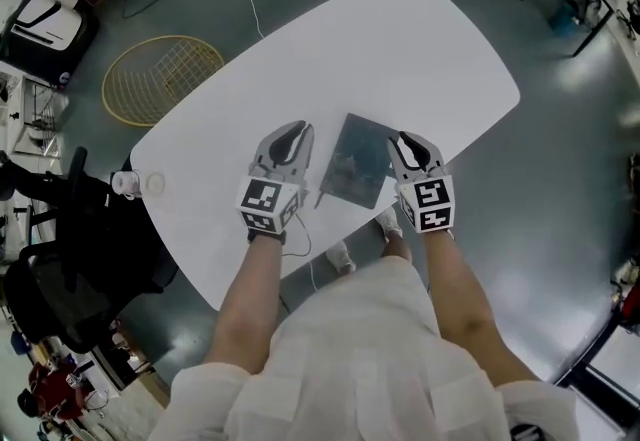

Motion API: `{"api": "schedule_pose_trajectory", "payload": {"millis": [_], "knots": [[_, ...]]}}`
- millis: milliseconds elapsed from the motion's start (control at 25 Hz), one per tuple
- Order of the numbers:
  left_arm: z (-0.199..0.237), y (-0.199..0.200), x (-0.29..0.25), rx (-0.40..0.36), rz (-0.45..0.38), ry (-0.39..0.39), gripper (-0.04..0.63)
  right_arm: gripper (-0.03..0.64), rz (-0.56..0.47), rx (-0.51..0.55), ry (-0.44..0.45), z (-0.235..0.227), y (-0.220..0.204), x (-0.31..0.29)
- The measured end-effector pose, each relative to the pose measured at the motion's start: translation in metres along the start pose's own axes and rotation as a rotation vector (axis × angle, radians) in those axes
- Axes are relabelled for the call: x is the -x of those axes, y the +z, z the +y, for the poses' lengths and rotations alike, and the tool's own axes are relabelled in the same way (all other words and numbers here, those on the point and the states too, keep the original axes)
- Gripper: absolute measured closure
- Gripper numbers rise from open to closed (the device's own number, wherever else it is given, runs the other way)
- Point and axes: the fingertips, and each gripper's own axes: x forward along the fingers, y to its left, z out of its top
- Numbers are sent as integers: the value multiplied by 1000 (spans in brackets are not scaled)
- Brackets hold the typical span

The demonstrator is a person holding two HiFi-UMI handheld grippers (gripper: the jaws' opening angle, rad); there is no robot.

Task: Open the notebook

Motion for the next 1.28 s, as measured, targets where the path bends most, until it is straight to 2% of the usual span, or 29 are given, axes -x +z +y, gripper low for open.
{"api": "schedule_pose_trajectory", "payload": {"millis": [280,640,1000,1280], "knots": [[-14,-15,-13,8,30,-43,577,491,100,-106,-93,-12,-48,-8],[-23,-28,-17,-16,56,-55,577,456,228,-130,-124,-12,-96,-27],[-20,-31,-19,-5,57,-49,577,444,329,-198,-131,-12,-127,-36],[-17,-24,-24,-9,44,-34,577,458,329,-274,-80,-17,-126,-42]]}}
